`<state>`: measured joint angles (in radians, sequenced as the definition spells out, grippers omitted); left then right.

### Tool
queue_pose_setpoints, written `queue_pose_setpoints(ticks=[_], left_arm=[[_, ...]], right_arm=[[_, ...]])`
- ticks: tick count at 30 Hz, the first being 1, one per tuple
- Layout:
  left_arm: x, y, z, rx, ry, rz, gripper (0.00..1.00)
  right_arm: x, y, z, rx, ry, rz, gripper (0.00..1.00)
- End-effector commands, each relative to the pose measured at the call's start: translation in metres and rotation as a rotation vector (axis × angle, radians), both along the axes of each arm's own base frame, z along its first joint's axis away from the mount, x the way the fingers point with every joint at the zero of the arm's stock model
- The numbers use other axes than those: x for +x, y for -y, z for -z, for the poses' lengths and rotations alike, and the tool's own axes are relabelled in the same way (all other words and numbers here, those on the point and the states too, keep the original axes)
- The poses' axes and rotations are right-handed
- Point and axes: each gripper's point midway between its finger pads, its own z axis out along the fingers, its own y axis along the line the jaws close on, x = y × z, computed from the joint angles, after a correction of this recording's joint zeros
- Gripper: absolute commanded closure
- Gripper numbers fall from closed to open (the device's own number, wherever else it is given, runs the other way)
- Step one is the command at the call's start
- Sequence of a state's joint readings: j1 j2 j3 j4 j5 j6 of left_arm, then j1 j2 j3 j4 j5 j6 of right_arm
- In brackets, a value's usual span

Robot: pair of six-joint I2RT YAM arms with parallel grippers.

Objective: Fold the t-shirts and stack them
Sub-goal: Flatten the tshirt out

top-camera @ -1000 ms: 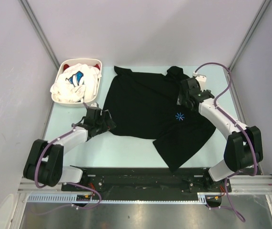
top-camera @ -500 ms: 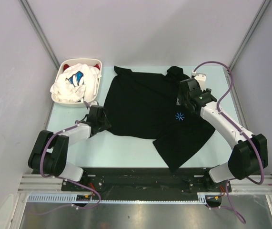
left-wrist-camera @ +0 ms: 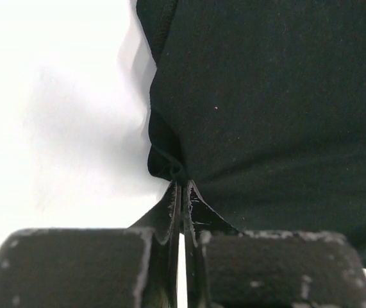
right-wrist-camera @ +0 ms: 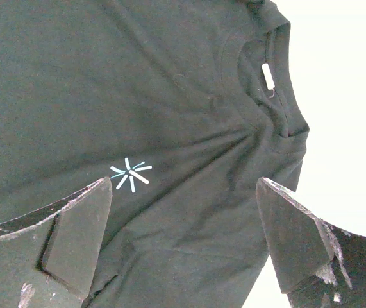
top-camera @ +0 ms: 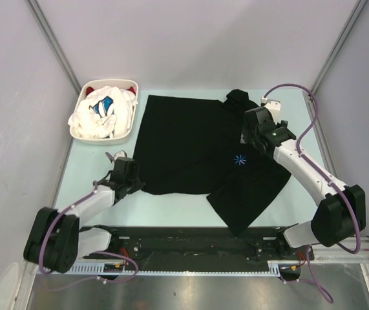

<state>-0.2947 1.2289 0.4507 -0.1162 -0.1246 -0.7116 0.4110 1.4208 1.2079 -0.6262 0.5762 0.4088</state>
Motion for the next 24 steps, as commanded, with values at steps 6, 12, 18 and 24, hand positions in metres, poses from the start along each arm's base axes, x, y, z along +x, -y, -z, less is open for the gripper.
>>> queue_pose_setpoints(ticks=[6, 12, 18, 24], left_arm=[[-0.049, -0.024, -0.006, -0.004, -0.012, -0.125, 0.99], [-0.042, -0.023, -0.036, -0.031, 0.079, -0.126, 0.39], [-0.007, 0.001, -0.096, -0.123, 0.234, -0.052, 0.0], [0.026, 0.018, -0.136, -0.134, 0.299, 0.026, 0.0]], right_arm=[[-0.005, 0.005, -0.02, 0.005, 0.052, 0.011, 0.0], [0.018, 0.006, -0.022, 0.08, 0.093, 0.009, 0.0], [0.106, 0.006, -0.005, 0.164, 0.069, 0.013, 0.0], [0.196, -0.015, 0.046, 0.204, -0.008, -0.065, 0.0]])
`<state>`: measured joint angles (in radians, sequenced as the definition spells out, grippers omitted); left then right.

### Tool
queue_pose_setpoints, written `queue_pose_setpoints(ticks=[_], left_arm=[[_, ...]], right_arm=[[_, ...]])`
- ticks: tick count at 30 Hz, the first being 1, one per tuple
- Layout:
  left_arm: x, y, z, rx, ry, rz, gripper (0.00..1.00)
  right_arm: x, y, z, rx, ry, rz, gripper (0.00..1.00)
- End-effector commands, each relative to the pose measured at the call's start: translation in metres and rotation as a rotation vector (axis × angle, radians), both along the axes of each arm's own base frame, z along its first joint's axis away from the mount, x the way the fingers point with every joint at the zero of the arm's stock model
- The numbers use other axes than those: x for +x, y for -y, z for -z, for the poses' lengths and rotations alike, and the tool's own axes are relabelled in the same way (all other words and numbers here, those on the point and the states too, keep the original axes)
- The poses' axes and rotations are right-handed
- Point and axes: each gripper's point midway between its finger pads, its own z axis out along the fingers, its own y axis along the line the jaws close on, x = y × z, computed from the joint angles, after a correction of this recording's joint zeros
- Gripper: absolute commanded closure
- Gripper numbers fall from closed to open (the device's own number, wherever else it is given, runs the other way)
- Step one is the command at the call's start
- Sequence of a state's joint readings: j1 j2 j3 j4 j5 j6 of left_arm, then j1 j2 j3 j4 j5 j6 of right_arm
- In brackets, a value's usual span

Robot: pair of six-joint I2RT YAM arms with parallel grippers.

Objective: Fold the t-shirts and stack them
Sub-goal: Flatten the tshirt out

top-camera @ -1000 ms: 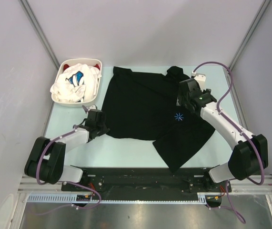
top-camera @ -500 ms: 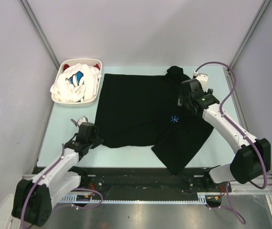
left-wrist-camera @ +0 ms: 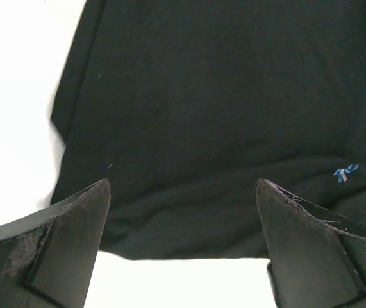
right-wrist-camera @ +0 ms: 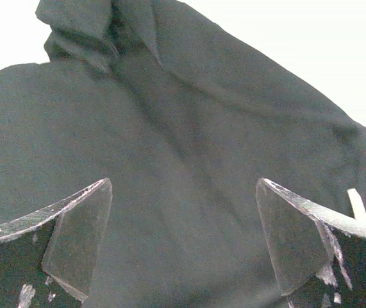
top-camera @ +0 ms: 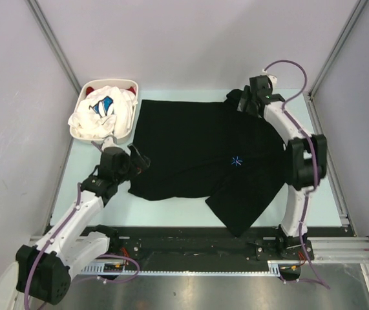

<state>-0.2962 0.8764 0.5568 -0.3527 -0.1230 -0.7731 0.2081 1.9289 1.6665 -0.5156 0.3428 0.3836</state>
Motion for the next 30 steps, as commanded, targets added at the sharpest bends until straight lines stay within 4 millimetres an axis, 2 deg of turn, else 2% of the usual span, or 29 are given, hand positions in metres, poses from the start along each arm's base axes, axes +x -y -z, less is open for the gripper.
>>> queue_pose_setpoints(ticks=[1, 3, 4, 5, 6, 7, 8, 10, 13, 17, 23, 30], left_arm=[[0.033, 0.018, -0.046, -0.021, 0.125, 0.07, 0.0], [0.04, 0.021, -0.047, -0.017, 0.124, 0.081, 0.0], [0.046, 0.022, -0.054, -0.014, 0.143, 0.086, 0.0], [0.049, 0.023, -0.049, -0.003, 0.127, 0.091, 0.0], [0.052, 0.023, -0.05, 0.005, 0.128, 0.091, 0.0], [0.055, 0.024, -0.052, 0.012, 0.134, 0.096, 0.0], [0.058, 0.025, -0.048, 0.017, 0.124, 0.102, 0.0], [0.062, 0.025, -0.047, 0.025, 0.125, 0.102, 0.0], [0.068, 0.027, -0.041, 0.029, 0.12, 0.107, 0.0], [0.075, 0.031, -0.034, 0.036, 0.099, 0.121, 0.0], [0.082, 0.031, -0.033, 0.052, 0.096, 0.12, 0.0], [0.085, 0.032, -0.026, 0.055, 0.079, 0.124, 0.0]], right_arm=[[0.067, -0.024, 0.003, 0.052, 0.05, -0.089, 0.0], [0.086, -0.028, 0.005, 0.073, 0.066, -0.096, 0.0], [0.096, -0.025, 0.033, 0.079, 0.029, -0.083, 0.0], [0.109, -0.025, 0.016, 0.084, 0.071, -0.076, 0.01], [0.116, -0.023, 0.021, 0.082, 0.067, -0.071, 0.01], [0.12, -0.019, 0.039, 0.074, 0.042, -0.061, 0.02], [0.131, -0.018, 0.026, 0.077, 0.083, -0.058, 0.02], [0.141, -0.009, 0.035, 0.064, 0.088, -0.043, 0.03], [0.152, -0.001, 0.031, 0.055, 0.13, -0.035, 0.06], [0.161, 0.006, 0.042, 0.036, 0.144, -0.036, 0.13], [0.172, -0.005, 0.049, 0.082, 0.179, -0.07, 0.17], [0.185, -0.045, 0.037, 0.211, 0.261, -0.151, 0.2]])
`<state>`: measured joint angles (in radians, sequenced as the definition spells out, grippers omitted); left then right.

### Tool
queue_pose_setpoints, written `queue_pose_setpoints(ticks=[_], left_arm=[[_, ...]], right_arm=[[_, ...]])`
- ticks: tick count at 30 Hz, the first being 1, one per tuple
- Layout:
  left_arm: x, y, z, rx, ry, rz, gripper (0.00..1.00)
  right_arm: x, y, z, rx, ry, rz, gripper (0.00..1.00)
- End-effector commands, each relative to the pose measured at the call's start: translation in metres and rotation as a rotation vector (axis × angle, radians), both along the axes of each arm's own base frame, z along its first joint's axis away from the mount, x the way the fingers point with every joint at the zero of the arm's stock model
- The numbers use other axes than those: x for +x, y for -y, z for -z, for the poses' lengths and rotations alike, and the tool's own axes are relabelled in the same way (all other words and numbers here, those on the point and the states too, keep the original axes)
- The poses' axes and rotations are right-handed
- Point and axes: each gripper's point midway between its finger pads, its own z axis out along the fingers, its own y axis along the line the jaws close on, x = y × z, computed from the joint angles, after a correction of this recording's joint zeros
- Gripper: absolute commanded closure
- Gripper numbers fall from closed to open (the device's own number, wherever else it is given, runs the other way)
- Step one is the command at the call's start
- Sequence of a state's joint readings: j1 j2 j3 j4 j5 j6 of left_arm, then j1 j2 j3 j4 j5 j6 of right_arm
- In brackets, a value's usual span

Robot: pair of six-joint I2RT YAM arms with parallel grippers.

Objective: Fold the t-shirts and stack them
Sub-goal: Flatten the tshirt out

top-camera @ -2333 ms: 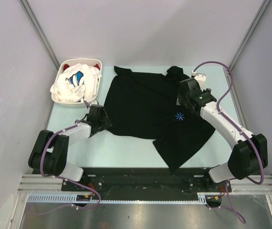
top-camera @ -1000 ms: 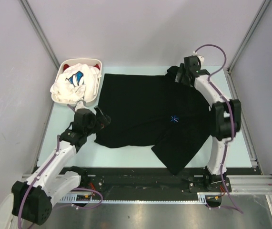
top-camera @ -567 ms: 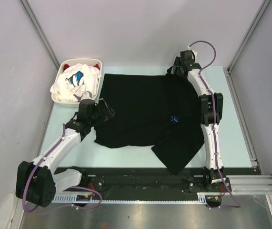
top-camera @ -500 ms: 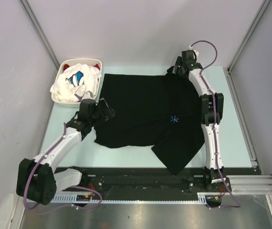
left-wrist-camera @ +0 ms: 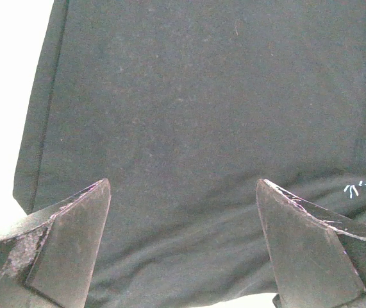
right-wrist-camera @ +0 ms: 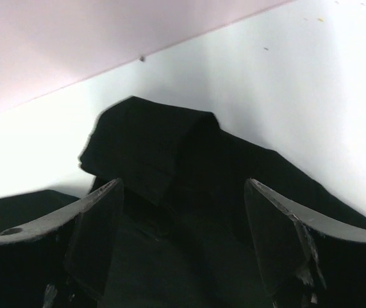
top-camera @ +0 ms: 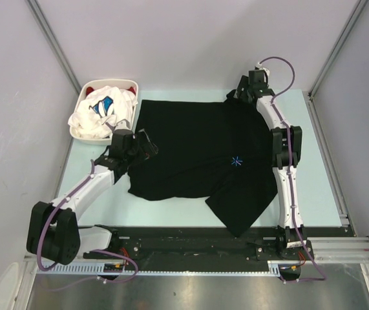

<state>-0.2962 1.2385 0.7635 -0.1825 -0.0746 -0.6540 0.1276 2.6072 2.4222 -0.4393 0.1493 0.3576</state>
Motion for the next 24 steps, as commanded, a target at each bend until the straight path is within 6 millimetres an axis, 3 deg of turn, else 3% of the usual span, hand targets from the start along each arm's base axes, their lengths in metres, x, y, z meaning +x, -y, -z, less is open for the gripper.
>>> queue_pose_setpoints(ticks=[1, 7, 15, 24], left_arm=[[0.013, 0.006, -0.015, -0.006, 0.054, 0.015, 0.0], [0.013, 0.004, -0.012, 0.002, 0.048, 0.008, 0.0], [0.013, 0.002, -0.009, 0.022, 0.042, 0.009, 0.0], [0.012, 0.003, -0.002, 0.013, 0.03, 0.014, 0.0]], right_arm=[[0.021, -0.036, -0.037, 0.086, 0.144, -0.067, 0.2], [0.025, -0.049, -0.025, 0.116, 0.144, -0.063, 0.3], [0.022, -0.051, -0.007, 0.107, 0.118, -0.048, 0.32], [0.011, -0.037, -0.02, 0.048, 0.128, -0.015, 0.31]])
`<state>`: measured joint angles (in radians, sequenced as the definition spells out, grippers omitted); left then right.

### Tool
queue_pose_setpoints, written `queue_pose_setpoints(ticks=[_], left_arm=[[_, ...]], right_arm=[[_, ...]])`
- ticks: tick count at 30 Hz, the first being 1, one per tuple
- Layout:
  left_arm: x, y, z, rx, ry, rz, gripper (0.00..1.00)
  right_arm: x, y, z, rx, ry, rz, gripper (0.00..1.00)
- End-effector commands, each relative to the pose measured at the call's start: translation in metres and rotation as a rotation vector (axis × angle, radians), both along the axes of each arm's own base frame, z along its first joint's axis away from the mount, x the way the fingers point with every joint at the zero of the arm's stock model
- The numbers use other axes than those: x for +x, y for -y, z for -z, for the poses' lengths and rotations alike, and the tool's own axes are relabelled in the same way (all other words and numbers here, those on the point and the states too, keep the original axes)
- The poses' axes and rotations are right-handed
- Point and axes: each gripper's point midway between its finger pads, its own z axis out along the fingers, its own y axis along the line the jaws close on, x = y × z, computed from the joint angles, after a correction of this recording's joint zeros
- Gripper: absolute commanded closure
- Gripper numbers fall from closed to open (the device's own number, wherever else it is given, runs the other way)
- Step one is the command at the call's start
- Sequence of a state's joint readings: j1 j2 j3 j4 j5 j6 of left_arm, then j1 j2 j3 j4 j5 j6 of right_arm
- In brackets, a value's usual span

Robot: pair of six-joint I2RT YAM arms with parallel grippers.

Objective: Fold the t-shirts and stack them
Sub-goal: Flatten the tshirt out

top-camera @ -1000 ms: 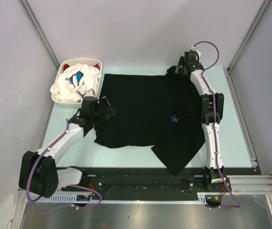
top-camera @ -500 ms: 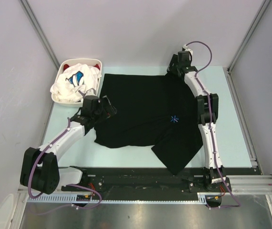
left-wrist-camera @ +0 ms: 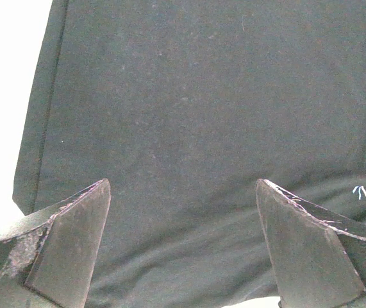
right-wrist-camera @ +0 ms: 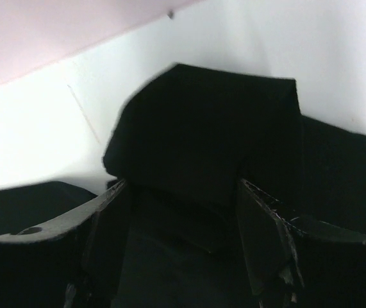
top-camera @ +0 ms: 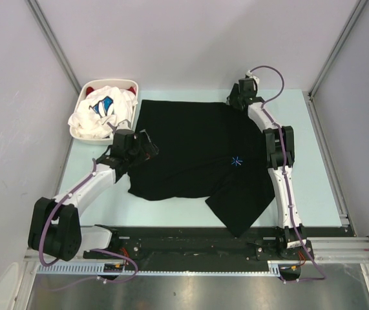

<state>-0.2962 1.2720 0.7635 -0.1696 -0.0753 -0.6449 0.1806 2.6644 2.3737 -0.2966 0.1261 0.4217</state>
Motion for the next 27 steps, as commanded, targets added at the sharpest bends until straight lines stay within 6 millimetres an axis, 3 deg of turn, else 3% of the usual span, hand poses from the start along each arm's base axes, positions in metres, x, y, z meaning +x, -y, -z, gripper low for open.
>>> queue_pose_setpoints(ticks=[1, 8, 11, 13, 14, 15, 17, 19, 25, 27], left_arm=[[0.01, 0.003, -0.011, -0.002, 0.048, 0.011, 0.0], [0.01, 0.005, -0.01, -0.006, 0.045, 0.017, 0.0], [0.01, 0.005, -0.009, -0.003, 0.043, 0.018, 0.0], [0.01, 0.004, -0.009, -0.003, 0.043, 0.016, 0.0], [0.01, 0.004, -0.008, -0.002, 0.043, 0.015, 0.0], [0.01, 0.005, -0.008, -0.003, 0.04, 0.019, 0.0], [0.01, 0.005, -0.007, 0.0, 0.037, 0.019, 0.0], [0.011, 0.005, -0.005, 0.001, 0.034, 0.017, 0.0], [0.012, 0.006, -0.004, 0.001, 0.029, 0.022, 0.0], [0.012, 0.006, -0.005, 0.002, 0.03, 0.023, 0.0]], right_arm=[[0.001, 0.008, -0.052, -0.024, 0.088, 0.024, 0.31], [0.002, 0.013, -0.046, -0.036, 0.085, 0.04, 0.31], [0.007, 0.018, -0.05, -0.046, 0.1, 0.064, 0.41], [0.01, 0.023, -0.045, -0.055, 0.099, 0.08, 0.57], [0.015, 0.026, -0.053, -0.059, 0.117, 0.096, 0.65], [0.016, 0.026, -0.054, -0.06, 0.121, 0.1, 0.78], [0.02, 0.034, -0.051, -0.065, 0.122, 0.119, 0.88], [0.024, 0.039, -0.064, -0.054, 0.15, 0.134, 0.99], [0.028, 0.051, -0.095, -0.053, 0.237, 0.169, 1.0], [0.032, 0.053, -0.098, -0.051, 0.257, 0.165, 0.52]])
